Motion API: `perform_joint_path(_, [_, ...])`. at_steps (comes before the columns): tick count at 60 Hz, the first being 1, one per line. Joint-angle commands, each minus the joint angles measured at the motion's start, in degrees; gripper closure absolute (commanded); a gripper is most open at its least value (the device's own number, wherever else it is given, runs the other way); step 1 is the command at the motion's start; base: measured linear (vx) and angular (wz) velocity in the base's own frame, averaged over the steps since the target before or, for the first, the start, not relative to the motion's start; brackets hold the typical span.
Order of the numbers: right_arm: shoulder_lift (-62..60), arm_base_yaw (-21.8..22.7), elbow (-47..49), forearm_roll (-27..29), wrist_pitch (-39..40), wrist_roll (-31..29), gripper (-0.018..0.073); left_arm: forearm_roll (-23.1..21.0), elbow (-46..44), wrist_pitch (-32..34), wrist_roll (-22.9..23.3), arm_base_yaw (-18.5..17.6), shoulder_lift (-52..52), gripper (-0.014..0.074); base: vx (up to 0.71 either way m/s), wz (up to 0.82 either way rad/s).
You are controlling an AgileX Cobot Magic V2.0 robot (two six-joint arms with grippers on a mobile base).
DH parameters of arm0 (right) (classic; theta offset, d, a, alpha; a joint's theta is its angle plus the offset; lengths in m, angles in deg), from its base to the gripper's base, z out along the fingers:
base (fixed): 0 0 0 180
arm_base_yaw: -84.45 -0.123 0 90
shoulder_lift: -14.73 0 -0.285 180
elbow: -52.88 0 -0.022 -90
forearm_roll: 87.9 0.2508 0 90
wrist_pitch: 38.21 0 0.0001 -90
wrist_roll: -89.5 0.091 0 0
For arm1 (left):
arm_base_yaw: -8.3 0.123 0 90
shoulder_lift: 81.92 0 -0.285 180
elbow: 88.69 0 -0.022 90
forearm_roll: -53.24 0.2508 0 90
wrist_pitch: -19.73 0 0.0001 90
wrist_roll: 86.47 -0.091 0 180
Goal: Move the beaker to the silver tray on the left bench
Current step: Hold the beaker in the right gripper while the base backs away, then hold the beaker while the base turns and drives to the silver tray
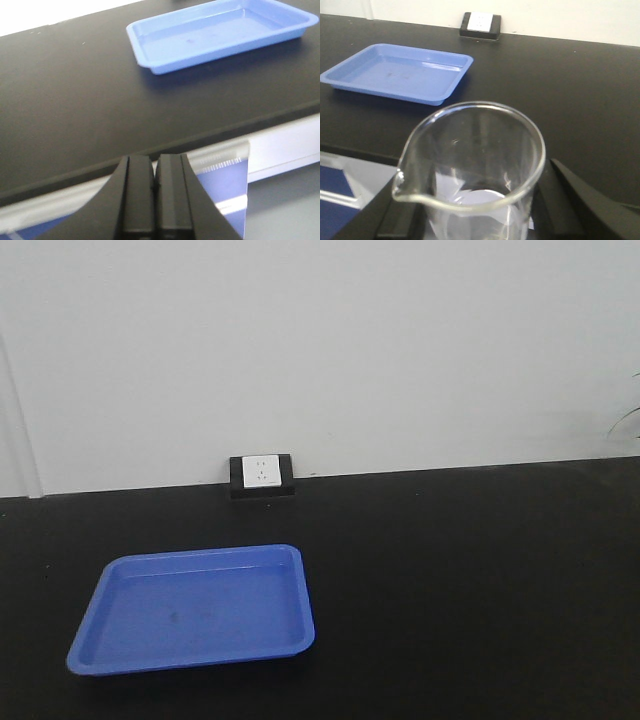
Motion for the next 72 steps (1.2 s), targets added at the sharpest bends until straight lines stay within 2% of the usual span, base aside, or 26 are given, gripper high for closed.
perform_joint_path(1, [0.2, 0.17, 1.85, -1.47, 4.2, -0.01, 0.0571, -0.03, 1.14, 4.74, 0.11, -0.2, 0.4, 0.0595, -0.27, 0.14])
perform_joint_path(72, [0.2, 0.17, 1.85, -1.47, 4.2, -0.01, 0.0571, -0.03, 1.14, 4.74, 0.11, -0.2, 0.4, 0.0595, -0.3, 0.36])
